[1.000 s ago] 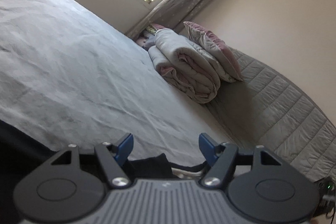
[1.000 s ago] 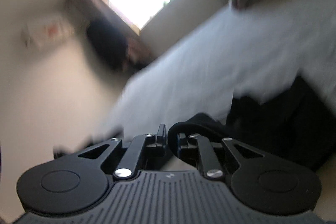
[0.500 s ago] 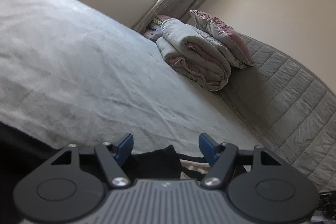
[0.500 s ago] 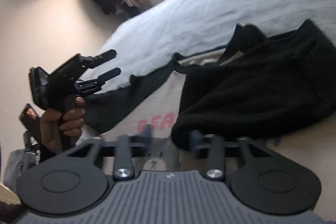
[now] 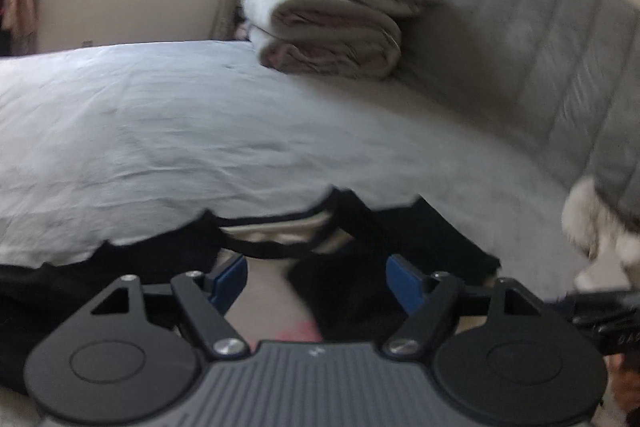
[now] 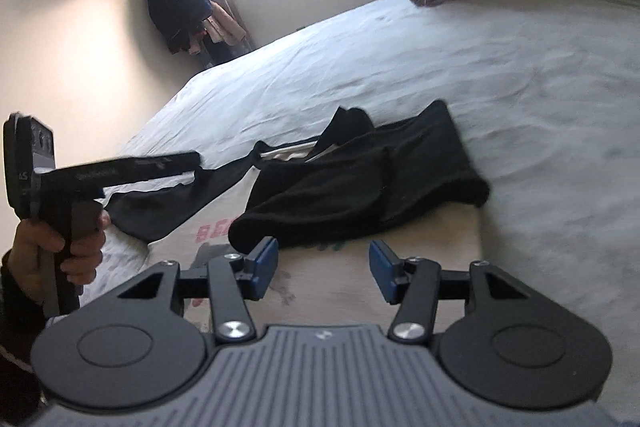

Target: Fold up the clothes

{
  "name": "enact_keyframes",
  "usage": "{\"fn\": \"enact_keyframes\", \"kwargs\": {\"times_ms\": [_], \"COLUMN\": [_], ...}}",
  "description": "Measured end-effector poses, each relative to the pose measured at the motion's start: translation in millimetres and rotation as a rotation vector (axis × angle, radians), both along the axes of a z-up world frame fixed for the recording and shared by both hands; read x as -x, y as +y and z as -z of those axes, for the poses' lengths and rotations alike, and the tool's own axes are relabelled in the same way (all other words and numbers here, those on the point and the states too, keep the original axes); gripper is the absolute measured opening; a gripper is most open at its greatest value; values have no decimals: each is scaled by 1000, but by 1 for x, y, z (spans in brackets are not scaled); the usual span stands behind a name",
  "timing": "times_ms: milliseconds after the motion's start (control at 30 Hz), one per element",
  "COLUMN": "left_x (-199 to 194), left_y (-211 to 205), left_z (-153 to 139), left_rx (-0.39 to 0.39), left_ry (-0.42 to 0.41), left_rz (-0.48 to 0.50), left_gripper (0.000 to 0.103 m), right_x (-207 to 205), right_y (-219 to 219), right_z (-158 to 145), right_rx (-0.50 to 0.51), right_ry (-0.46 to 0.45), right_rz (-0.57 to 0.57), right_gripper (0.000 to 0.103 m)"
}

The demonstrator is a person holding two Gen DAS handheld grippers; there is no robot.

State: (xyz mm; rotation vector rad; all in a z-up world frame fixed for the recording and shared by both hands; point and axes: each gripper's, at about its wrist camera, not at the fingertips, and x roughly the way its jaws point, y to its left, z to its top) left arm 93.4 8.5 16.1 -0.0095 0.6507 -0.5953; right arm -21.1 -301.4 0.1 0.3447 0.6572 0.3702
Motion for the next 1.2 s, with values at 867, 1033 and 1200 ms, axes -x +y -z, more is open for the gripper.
{"fn": "enact_keyframes", "kwargs": {"times_ms": [867,1033,1200], "left_x": [1,-1,0], "left_y": [-165,-124,-76], "left_z": [33,15,3], "left_rx": [-342,-159,-40], "left_ry": [113,134,138], "left_rz": [-108,-169,-236], "left_gripper": [9,8,7], "right_x": [8,1,-7], "right_y": [-52,-48,-44], "right_z": [17,14,19], "right_rx": [80,103,132], "right_ry": [180,162,154], "right_rz": [98,123,133], "right_gripper": [61,61,61]}}
